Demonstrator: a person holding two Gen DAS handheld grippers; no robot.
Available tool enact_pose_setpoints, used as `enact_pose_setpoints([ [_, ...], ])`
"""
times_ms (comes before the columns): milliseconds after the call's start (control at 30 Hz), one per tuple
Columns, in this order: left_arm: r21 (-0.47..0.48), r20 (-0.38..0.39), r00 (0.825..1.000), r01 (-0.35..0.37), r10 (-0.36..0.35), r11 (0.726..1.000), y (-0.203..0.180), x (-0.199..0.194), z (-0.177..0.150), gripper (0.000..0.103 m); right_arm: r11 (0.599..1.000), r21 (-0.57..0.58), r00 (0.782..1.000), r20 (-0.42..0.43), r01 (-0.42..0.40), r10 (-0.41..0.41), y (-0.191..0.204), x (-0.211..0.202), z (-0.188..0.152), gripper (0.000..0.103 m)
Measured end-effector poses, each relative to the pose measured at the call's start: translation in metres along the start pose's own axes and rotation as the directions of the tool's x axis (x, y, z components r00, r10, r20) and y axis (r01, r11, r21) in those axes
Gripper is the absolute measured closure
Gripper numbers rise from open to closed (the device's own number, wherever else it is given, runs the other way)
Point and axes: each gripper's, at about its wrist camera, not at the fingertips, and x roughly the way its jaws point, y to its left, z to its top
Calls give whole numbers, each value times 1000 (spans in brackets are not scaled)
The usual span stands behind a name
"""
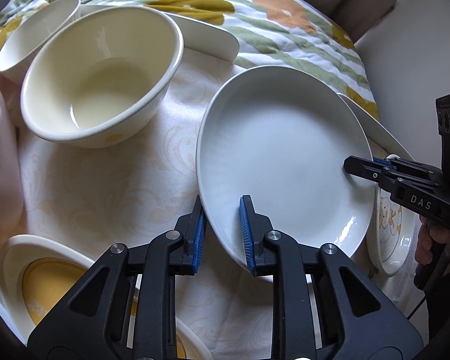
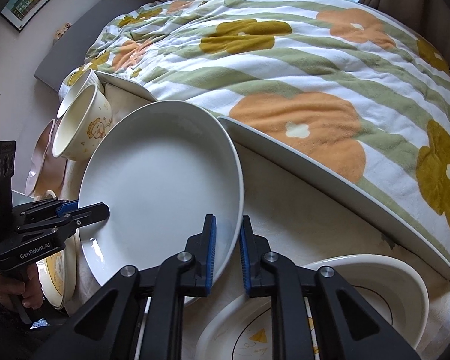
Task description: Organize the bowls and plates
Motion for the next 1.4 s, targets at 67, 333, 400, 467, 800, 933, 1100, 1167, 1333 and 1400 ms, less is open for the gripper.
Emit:
enact_pose_setpoints([
  [67,3,16,1000,-2,2,1000,-2,-5,-2,85,1000,1,1000,13,-3,3,1,-2,-3,89],
  [333,7,84,996,7,-8,1000,0,-34,-17,85,1000,-5,996,93,0,1,17,-25,-15,89],
  [400,11,112,994,13,-14,1000,0,-48,-23,85,1000,-7,993,115,-1,1,25,-36,-21,89],
  [467,18,136,991,16,-18,1000,2,-63,-31,85,1000,-12,991,132,7,-5,36,-47,-28,89],
  [800,-7,208,978,1,1,1000,33,-146,-102,85,998,-68,984,177,-5,17,118,-87,-70,89],
  [933,-4,201,980,-12,12,1000,59,-167,-123,85,999,-47,985,171,-24,32,149,-83,-88,89],
  [1100,27,177,984,-4,0,1000,92,-173,-130,85,999,27,985,170,-24,19,181,-69,-106,89],
  [1167,54,161,987,6,-14,999,105,-170,-133,85,998,62,983,181,-13,1,193,-61,-112,89],
  [1333,109,94,994,45,-55,993,132,-148,-128,85,987,154,985,160,42,-67,211,-39,-123,89],
  [1400,126,70,995,59,-68,990,142,-139,-126,85,980,190,986,148,54,-83,214,-29,-124,89],
])
